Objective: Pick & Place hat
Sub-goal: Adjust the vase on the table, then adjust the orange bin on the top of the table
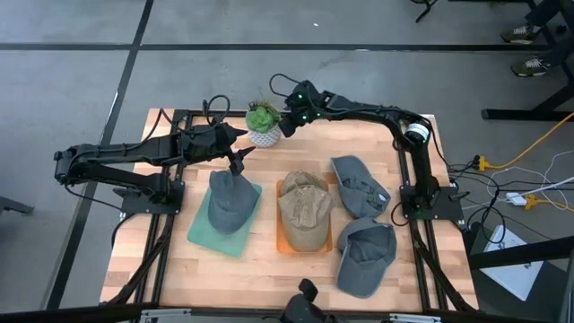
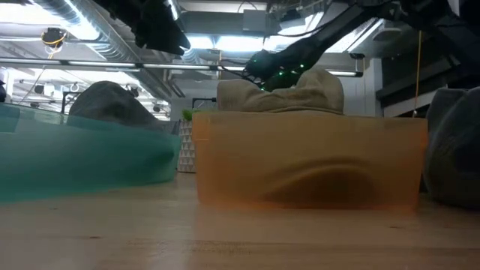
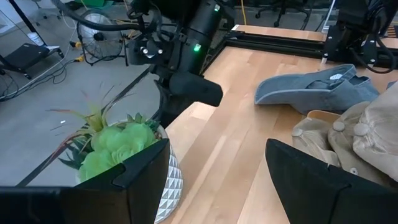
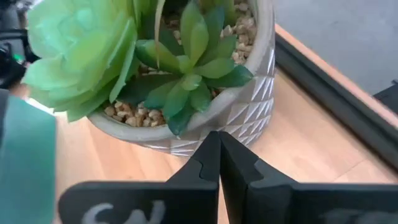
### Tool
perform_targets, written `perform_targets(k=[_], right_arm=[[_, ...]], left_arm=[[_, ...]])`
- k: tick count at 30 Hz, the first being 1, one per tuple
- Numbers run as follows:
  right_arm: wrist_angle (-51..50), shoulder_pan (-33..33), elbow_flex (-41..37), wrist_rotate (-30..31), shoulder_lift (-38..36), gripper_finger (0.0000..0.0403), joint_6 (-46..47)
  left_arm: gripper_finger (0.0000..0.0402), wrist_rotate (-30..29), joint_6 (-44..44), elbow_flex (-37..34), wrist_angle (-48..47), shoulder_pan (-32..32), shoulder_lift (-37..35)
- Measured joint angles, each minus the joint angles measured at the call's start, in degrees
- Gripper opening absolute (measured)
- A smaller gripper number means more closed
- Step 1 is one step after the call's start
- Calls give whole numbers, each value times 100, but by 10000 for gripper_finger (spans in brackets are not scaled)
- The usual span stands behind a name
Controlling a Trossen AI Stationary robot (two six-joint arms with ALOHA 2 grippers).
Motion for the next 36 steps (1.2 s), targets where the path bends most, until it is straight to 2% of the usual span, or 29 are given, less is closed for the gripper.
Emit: perform_targets(k=[7, 13, 17, 25, 32, 36], right_arm=[[-994, 139, 461, 332, -70, 4, -547], [-2071, 220, 615, 90, -274, 4, -865], [-2429, 448, 615, 27, -496, 5, -940], [-2565, 1342, 615, 53, -1030, 5, -1099], [-3089, 2225, 615, -666, -1247, 5, -1099], [-3162, 2808, 615, -740, -1295, 5, -881]], left_arm=[[262, -2, 0, 2, -3, 0, 0], [262, -2, 0, 0, -6, 0, 0], [262, -2, 0, 2, -18, 0, 0], [262, -2, 0, 2, -29, 0, 0], [262, -2, 1, 0, -30, 0, 0], [262, -2, 2, 2, -42, 0, 0]])
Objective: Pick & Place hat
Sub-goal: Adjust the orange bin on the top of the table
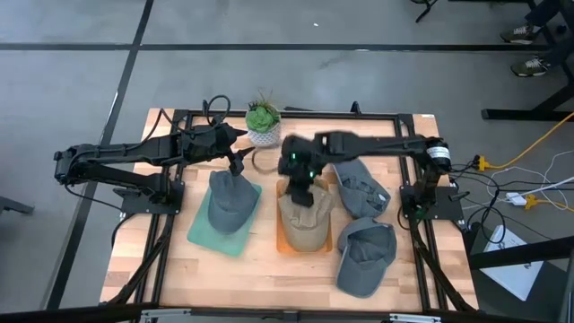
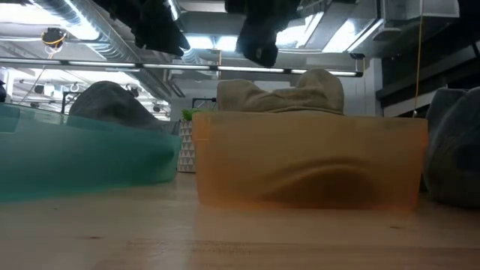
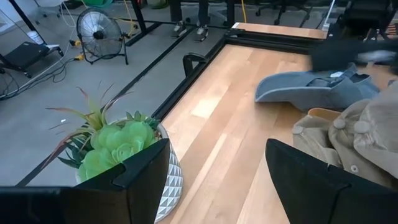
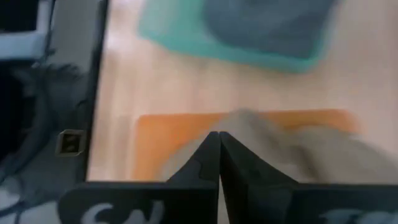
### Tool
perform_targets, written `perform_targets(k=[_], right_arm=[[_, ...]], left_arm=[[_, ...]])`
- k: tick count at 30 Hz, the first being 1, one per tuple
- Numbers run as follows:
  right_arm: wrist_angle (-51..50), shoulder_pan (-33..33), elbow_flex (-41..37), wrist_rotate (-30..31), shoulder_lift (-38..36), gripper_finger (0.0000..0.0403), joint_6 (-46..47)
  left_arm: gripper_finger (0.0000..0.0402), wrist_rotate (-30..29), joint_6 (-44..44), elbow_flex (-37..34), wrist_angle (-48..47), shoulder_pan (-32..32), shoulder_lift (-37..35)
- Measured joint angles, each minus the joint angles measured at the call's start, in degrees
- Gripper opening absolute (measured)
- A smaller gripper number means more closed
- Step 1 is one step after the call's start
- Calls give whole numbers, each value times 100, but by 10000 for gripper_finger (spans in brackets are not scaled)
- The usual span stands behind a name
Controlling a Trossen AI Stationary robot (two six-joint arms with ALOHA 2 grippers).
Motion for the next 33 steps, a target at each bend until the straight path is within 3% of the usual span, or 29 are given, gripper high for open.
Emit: perform_targets(k=[12, 18, 24, 33], right_arm=[[-502, 1486, -2, -320, -15, 5, 371], [-439, 2141, -2, 331, -15, 5, 1024], [-419, 2674, -4, 1002, 77, 5, 1553], [-394, 3123, -7, 1081, 532, 5, 1775]], left_arm=[[262, 2, 135, 0, -26, -2, 0], [262, 15, 15, 0, -26, -4, 0], [262, 618, -413, -1, -26, -7, 0], [262, 1517, -1206, 0, -146, -78, -2]])
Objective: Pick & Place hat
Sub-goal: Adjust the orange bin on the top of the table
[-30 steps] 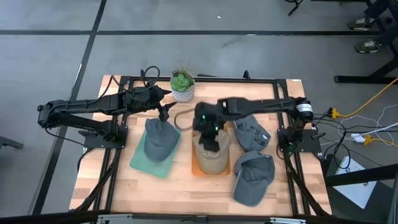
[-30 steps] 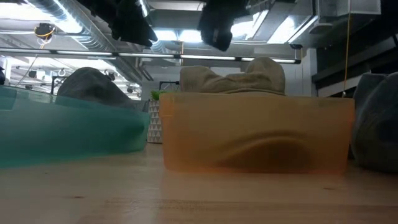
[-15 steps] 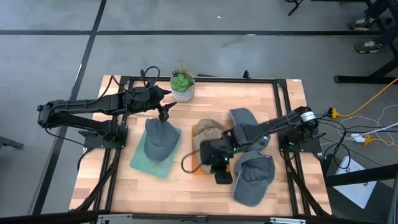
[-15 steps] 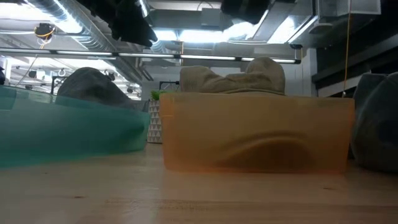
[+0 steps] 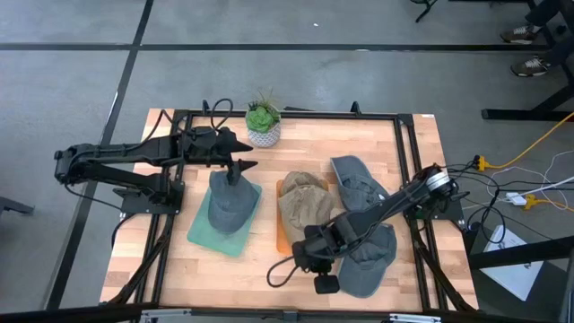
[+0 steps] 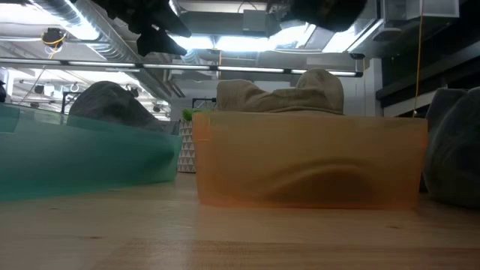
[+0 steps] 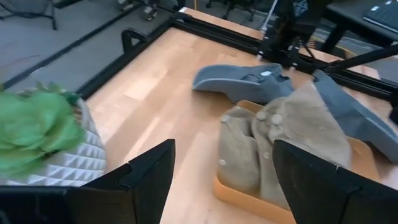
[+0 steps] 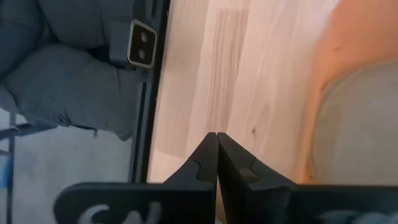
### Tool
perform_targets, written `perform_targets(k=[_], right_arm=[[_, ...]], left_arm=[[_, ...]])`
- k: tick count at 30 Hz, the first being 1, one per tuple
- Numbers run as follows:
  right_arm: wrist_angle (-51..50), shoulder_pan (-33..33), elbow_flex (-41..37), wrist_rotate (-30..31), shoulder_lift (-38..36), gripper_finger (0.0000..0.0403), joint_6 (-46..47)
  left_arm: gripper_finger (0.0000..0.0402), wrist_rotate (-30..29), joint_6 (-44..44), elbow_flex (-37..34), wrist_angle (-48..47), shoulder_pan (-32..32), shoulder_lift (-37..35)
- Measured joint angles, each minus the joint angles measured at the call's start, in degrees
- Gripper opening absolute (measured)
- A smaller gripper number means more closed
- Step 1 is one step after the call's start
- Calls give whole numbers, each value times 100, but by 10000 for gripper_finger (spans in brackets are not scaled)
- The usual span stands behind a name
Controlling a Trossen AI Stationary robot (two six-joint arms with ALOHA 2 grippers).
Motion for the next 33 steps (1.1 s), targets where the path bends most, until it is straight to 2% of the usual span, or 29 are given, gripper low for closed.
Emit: perform_targets(k=[10, 23, 33], right_arm=[[-44, 22, 0, 104, 616, 5, -303], [-514, -224, 0, 1322, 794, 5, -496], [-649, -649, 0, 2274, 794, 5, -870]], left_arm=[[262, -178, -127, 0, 14, -530, 0], [262, -358, -106, 0, -15, -687, 0], [262, -376, -103, 0, -146, -687, 0]])
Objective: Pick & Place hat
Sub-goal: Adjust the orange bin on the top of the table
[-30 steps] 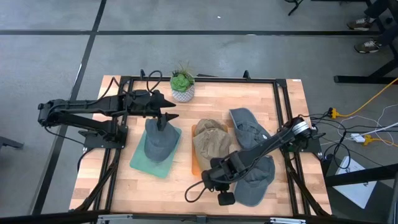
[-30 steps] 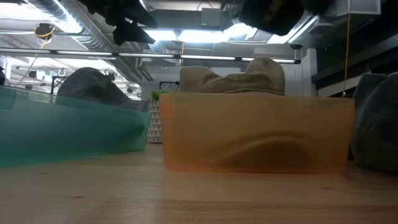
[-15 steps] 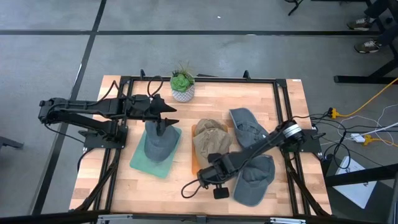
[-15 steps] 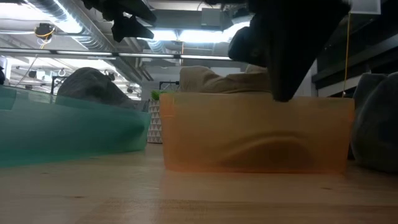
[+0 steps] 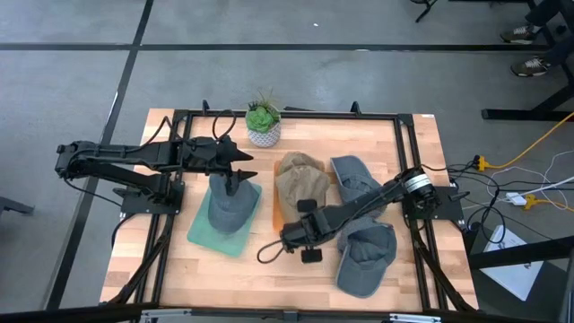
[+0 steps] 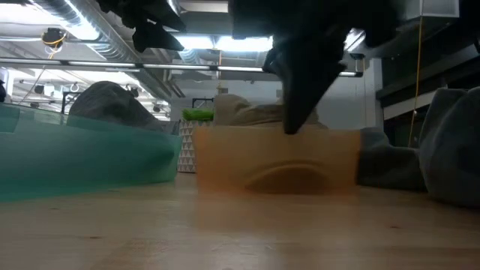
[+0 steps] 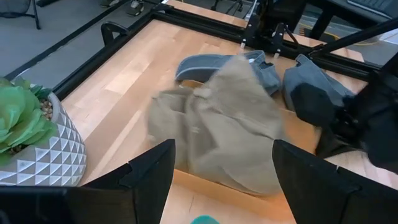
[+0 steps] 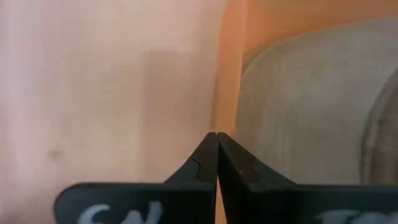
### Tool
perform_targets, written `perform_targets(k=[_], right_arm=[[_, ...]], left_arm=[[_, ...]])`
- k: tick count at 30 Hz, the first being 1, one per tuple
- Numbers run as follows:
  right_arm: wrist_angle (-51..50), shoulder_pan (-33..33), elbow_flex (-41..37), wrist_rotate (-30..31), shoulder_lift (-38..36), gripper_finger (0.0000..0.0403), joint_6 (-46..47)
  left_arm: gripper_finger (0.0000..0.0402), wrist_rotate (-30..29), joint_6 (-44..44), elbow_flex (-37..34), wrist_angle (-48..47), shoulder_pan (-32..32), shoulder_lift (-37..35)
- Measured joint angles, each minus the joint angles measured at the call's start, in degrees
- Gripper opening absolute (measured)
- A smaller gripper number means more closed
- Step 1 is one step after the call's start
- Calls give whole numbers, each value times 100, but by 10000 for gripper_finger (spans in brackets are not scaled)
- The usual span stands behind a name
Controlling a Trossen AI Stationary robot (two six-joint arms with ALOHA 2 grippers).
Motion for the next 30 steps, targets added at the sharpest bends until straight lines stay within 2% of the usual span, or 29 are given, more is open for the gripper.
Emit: perform_targets(k=[9, 20, 25, 30], right_arm=[[-26, -634, -202, 562, 0, 5, -47], [271, -1313, -773, 697, -11, 5, 146], [-20, -1488, -799, 1083, -6, 5, 356], [-824, -1565, -804, 1704, -2, 5, 860]], left_arm=[[262, 0, 0, 0, -36, 0, 0], [262, 0, 103, 0, -35, 0, 0], [262, 0, 103, 0, -36, 0, 0], [262, 0, 103, -1, -34, 0, 0]])
